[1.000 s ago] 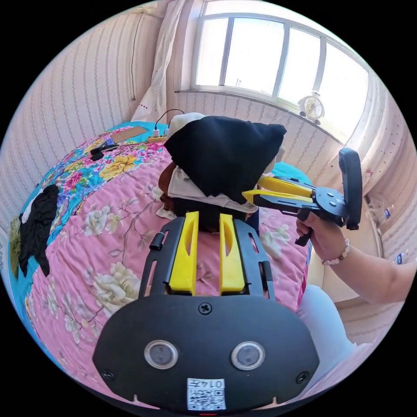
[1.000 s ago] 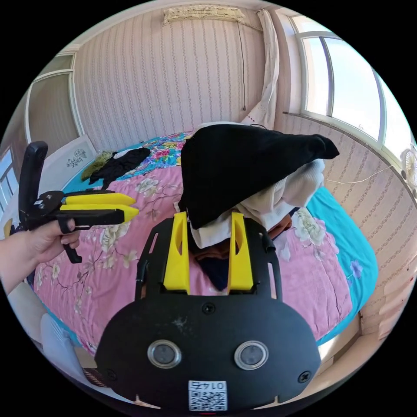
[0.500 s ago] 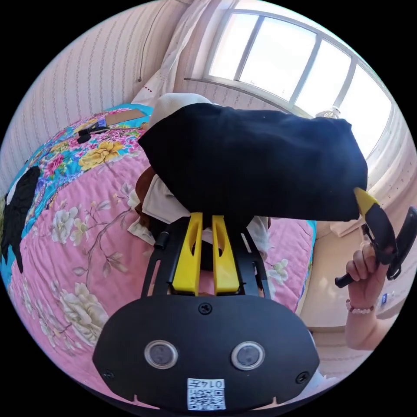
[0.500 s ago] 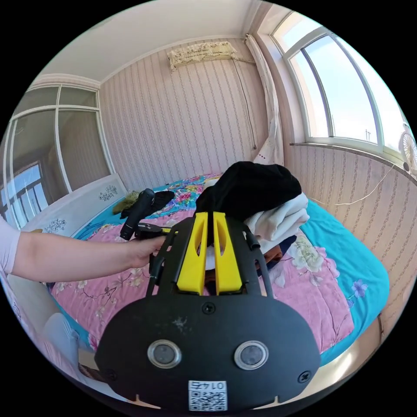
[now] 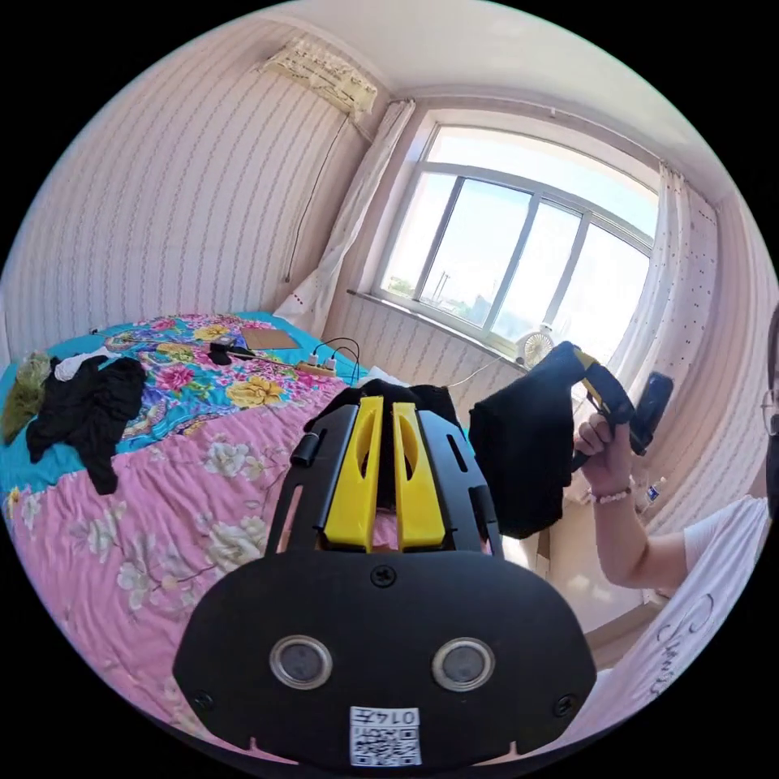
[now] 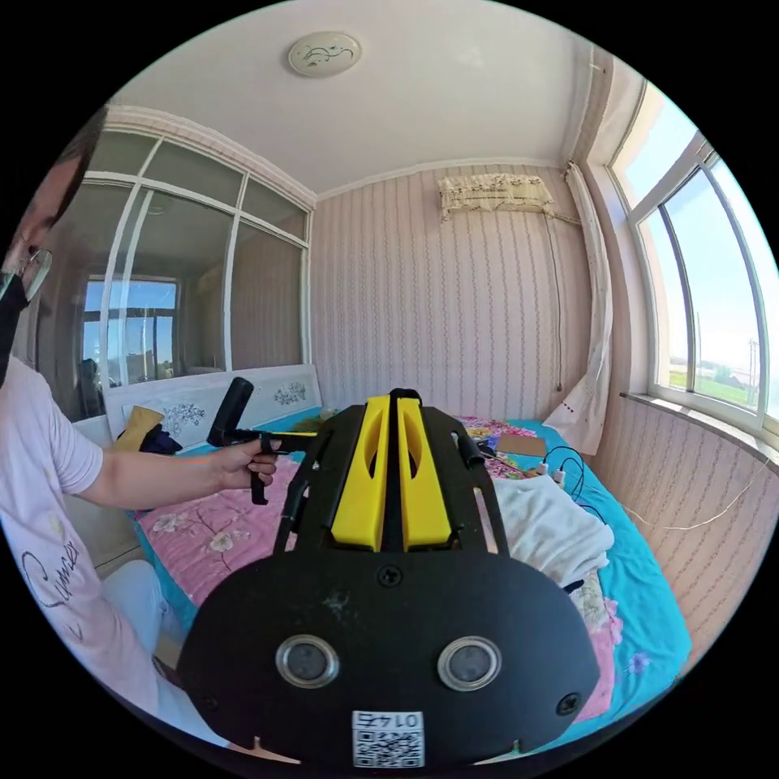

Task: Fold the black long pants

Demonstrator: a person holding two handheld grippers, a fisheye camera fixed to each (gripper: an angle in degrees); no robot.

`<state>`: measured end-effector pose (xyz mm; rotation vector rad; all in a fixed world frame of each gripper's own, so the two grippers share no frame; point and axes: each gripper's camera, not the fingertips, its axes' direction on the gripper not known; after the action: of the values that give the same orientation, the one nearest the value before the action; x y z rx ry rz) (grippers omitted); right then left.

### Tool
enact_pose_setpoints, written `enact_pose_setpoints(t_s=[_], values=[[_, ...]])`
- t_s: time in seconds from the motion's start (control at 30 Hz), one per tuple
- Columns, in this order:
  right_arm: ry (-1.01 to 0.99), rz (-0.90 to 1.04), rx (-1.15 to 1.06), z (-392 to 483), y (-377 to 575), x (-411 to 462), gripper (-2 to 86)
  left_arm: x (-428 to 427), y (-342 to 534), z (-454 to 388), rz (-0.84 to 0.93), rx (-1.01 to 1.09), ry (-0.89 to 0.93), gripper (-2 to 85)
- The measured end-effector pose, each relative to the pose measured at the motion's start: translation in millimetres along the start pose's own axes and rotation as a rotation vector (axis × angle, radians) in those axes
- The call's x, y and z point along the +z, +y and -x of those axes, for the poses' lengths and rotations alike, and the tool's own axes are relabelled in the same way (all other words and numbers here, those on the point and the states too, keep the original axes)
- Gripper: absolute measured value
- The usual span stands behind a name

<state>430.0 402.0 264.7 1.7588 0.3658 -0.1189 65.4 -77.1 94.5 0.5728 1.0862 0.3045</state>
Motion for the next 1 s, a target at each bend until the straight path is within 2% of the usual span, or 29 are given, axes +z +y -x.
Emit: enact_pose_setpoints(t_s=[0.17,0.27,0.33,0.4,0.43,0.5,0.57,0.67,0.73,0.83,0.93,1.0], values=[[0.030,0.032,0.095,41.7,43.5,6.7,0.5,-193.8,78.2,28.1,-0.011,-0.064,-0.193,-0.3],[0.055,0.194,0.257,51.7,107.4,16.9,0.6,-262.0,168.5,39.4,0.142,-0.164,-0.287,0.1],[0.083,0.391,0.351,54.0,156.6,33.8,0.6,-270.0,239.0,51.3,0.282,-0.258,-0.331,0.5],[0.087,0.680,0.488,53.9,222.9,64.6,0.5,-248.7,337.1,64.9,0.392,-0.344,-0.437,1.0],[0.080,0.745,0.513,54.3,235.7,72.5,0.5,-240.2,358.0,66.6,0.424,-0.348,-0.463,1.3],[0.086,0.892,0.535,61.0,256.3,96.8,0.3,-201.7,412.2,76.7,0.652,-0.415,-0.476,2.2],[0.159,0.867,0.493,67.0,243.5,102.4,0.2,-186.5,408.6,74.5,0.776,-0.367,-0.499,2.8],[0.153,0.827,0.449,74.9,216.6,115.7,0.2,-193.1,386.6,67.9,0.802,-0.258,-0.492,3.4],[0.182,0.836,0.374,87.7,201.9,130.0,0.3,-212.5,378.2,74.7,0.764,-0.307,-0.446,3.8],[0.292,0.843,0.277,113.1,179.4,153.3,0.4,-261.8,371.1,86.0,0.596,-0.435,-0.386,4.6],[0.338,0.716,0.354,122.1,162.7,155.3,0.8,-305.1,368.0,91.4,0.520,-0.468,-0.473,4.5],[0.242,0.681,0.395,116.8,153.7,155.7,1.9,-334.6,366.1,100.5,0.486,-0.503,-0.513,4.2]])
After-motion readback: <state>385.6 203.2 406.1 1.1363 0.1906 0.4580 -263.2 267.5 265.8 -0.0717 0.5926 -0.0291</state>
